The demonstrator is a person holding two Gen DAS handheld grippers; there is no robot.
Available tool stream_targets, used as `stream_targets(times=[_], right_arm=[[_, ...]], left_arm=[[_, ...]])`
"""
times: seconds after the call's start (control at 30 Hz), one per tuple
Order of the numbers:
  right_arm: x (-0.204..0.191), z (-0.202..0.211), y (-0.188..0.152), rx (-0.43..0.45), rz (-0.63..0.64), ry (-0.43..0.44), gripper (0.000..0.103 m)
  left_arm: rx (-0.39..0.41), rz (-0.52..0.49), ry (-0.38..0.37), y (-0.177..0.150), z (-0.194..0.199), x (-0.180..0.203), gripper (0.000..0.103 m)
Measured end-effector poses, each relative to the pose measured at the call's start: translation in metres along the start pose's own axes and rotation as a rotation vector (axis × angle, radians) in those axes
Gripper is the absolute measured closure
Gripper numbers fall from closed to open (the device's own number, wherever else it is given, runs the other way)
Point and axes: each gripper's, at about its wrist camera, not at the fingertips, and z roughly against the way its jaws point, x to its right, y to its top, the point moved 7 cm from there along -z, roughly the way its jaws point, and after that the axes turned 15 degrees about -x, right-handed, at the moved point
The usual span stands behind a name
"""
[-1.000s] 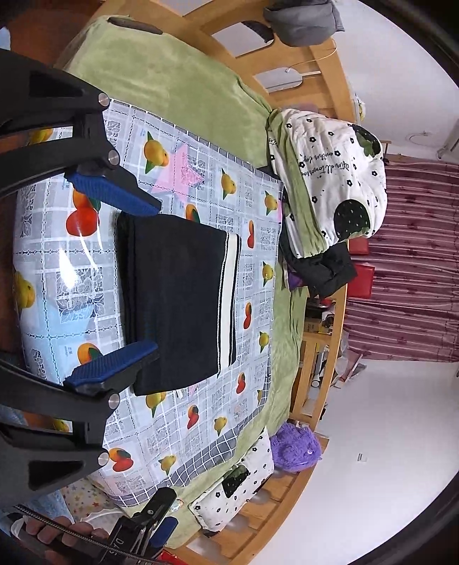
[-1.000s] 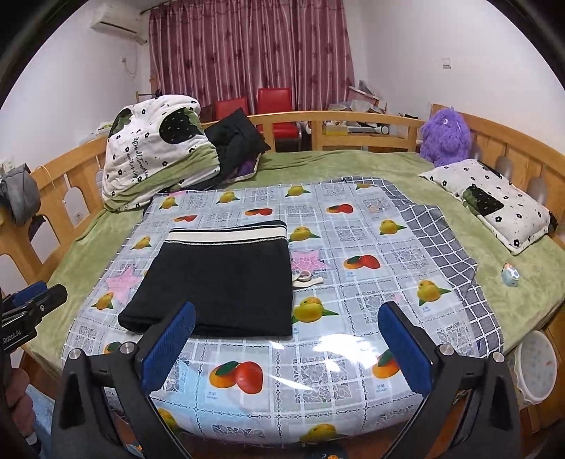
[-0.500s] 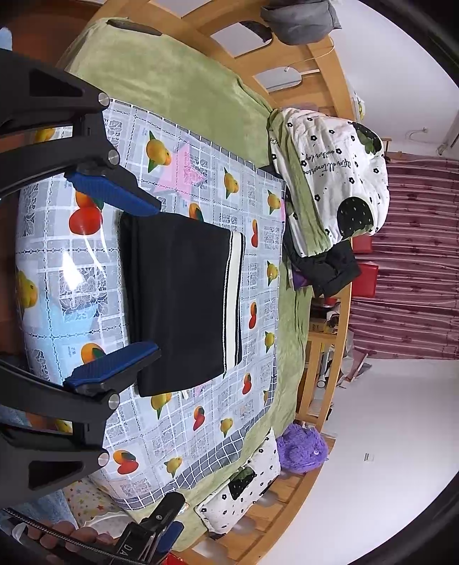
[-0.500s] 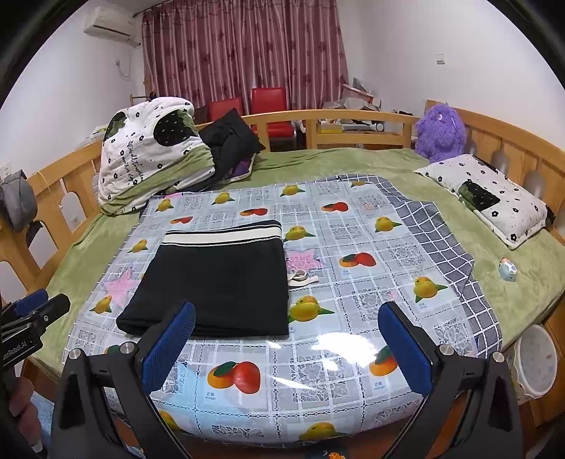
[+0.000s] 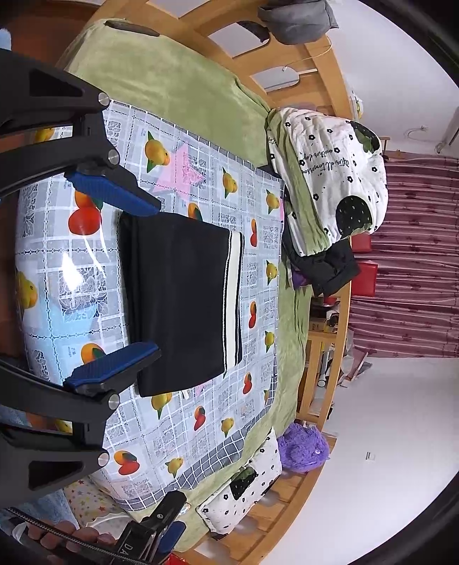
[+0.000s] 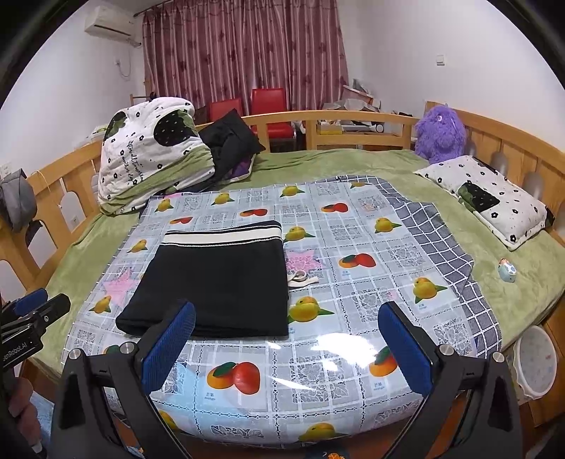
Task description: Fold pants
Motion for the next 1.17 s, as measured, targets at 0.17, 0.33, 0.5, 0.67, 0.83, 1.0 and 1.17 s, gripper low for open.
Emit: stream_targets(times=[0.17, 0.33, 0.5, 0.67, 0.83, 1.0, 1.17], right_arm=[[-0.0003, 0.0, 0.0001, 0.0, 0.0, -0.002, 0.001], [0.0003, -0.0002, 0.0004, 0.001, 0.002, -0.001, 0.001], [-0.0001, 0.0, 0.0002, 0.002, 0.001, -0.001, 0.001], [0.0007, -0.0003, 0.0004, 0.001, 0.002, -0.001, 0.001], [0.0005, -0.0003, 0.0001, 0.001, 0.002, -0.001, 0.001], [0.0007, -0.0004, 0.0001, 0.002, 0.002, -0.001, 0.001], [0.0, -0.0002, -0.0005, 0.001, 0.001, -0.001, 0.001]], left_arm=[[-0.001, 0.001, 0.0, 0.0004, 0.0001, -0.0001, 0.03], [-0.001, 0.0, -0.001, 0.0004, -0.0003, -0.0004, 0.03], [-0.003, -0.002, -0.004, 0.0006, -0.0001, -0.0012, 0.03], [0.002, -0.001, -0.002, 0.0014, 0.0012, -0.0024, 0.03], [0.001, -0.002, -0.006, 0.0009, 0.0008, -0.0031, 0.03], [0.002, -0.002, -0.005, 0.001, 0.0008, -0.0031, 0.03], [0.004, -0.004, -0.001, 0.0015, 0.0013, -0.0042, 0.03]])
